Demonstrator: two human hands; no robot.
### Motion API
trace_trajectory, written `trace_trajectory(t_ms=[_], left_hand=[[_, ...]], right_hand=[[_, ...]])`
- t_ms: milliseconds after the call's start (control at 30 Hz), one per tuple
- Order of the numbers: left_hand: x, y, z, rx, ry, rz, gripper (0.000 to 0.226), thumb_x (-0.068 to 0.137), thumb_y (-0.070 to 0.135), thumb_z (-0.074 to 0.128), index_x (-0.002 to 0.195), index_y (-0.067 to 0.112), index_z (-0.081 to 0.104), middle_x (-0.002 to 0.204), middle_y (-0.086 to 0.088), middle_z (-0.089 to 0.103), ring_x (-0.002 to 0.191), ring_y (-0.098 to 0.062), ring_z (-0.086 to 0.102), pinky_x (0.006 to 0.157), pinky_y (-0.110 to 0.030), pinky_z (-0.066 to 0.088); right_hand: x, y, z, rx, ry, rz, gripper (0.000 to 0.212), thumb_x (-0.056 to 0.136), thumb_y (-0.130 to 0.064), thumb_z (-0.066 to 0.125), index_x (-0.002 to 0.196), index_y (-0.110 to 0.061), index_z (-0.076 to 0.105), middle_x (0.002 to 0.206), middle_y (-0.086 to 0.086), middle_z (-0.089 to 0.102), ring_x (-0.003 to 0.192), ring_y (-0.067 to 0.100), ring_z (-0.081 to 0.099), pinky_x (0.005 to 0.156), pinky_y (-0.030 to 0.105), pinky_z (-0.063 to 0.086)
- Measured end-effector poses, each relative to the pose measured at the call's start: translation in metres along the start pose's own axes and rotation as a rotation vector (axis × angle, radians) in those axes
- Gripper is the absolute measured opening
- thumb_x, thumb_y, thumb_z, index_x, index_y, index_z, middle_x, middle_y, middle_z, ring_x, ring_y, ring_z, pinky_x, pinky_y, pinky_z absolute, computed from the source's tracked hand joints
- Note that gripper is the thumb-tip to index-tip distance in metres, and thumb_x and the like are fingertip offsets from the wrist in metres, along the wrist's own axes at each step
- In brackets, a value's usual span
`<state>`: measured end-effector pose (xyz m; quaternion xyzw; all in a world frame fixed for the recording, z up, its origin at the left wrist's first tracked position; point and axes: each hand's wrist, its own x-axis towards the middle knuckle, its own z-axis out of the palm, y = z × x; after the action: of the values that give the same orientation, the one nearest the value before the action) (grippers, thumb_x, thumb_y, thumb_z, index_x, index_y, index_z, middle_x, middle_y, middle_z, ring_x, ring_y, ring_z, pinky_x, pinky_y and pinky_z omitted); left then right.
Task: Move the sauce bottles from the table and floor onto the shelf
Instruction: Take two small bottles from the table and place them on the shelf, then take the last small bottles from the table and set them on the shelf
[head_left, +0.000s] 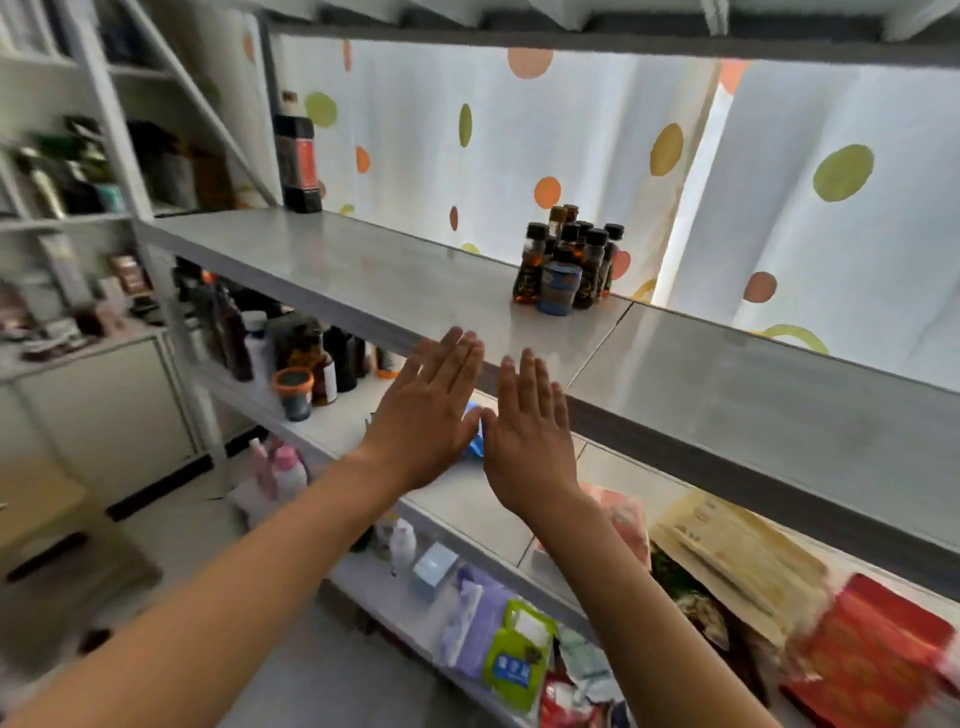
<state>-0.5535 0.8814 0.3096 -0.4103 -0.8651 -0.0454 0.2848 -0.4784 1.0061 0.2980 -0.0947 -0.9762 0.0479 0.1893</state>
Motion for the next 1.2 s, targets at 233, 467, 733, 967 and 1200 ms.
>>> trace_trajectory(t_ms=[233, 467, 733, 967, 1200], left_hand=[[-0.085, -0.052, -0.046, 0.130, -0.054, -0.212, 0.067, 0.096, 0.029, 0.039, 0.151, 0.002, 0.013, 0.160, -0.016, 0.015, 0.149, -0.027, 0.011, 0.120, -0.045, 0.007], [-0.208, -0.136, -0.072, 0.101, -0.074, -0.414, 0.063, 0.099, 0.032, 0.028, 0.151, 0.005, 0.005, 0.161, -0.014, 0.010, 0.150, -0.026, 0.004, 0.119, -0.043, 0.000], [-0.412, -0.232, -0.103, 0.106, -0.144, -0.756, 0.061, 0.096, 0.029, 0.025, 0.149, 0.000, 0.023, 0.156, -0.017, 0.027, 0.147, -0.030, 0.021, 0.118, -0.048, 0.021], [-0.576, -0.265, -0.142, 0.130, -0.155, -1.141, 0.064, 0.093, 0.021, 0.027, 0.149, 0.005, -0.001, 0.161, -0.014, 0.010, 0.149, -0.025, 0.004, 0.121, -0.043, 0.004], [-0.694, -0.253, -0.182, 0.272, -0.161, -1.510, 0.064, 0.093, 0.023, 0.028, 0.151, 0.004, 0.010, 0.160, -0.013, 0.015, 0.148, -0.024, 0.009, 0.120, -0.043, 0.008]], right_hand=[[-0.018, -0.091, 0.012, 0.131, -0.057, -0.116, 0.063, 0.108, -0.037, 0.018, 0.154, -0.010, -0.016, 0.161, 0.011, -0.026, 0.149, 0.023, -0.024, 0.122, 0.038, -0.011], [-0.042, -0.232, 0.041, 0.161, -0.112, -0.264, 0.065, 0.107, -0.039, 0.018, 0.154, -0.012, -0.017, 0.160, 0.008, -0.028, 0.148, 0.022, -0.025, 0.122, 0.038, -0.011], [-0.110, -0.441, 0.098, 0.230, -0.163, -0.621, 0.062, 0.104, -0.033, 0.021, 0.157, -0.009, -0.003, 0.164, 0.014, -0.013, 0.150, 0.025, -0.018, 0.118, 0.034, -0.018], [-0.180, -0.580, 0.131, 0.268, -0.328, -0.905, 0.062, 0.107, -0.030, 0.024, 0.157, -0.010, -0.007, 0.162, 0.013, -0.020, 0.148, 0.024, -0.024, 0.123, 0.039, -0.010], [-0.256, -0.693, 0.164, 0.509, -0.443, -1.269, 0.059, 0.105, -0.027, 0.029, 0.158, -0.009, 0.009, 0.165, 0.014, -0.001, 0.153, 0.024, -0.007, 0.124, 0.035, -0.004]])
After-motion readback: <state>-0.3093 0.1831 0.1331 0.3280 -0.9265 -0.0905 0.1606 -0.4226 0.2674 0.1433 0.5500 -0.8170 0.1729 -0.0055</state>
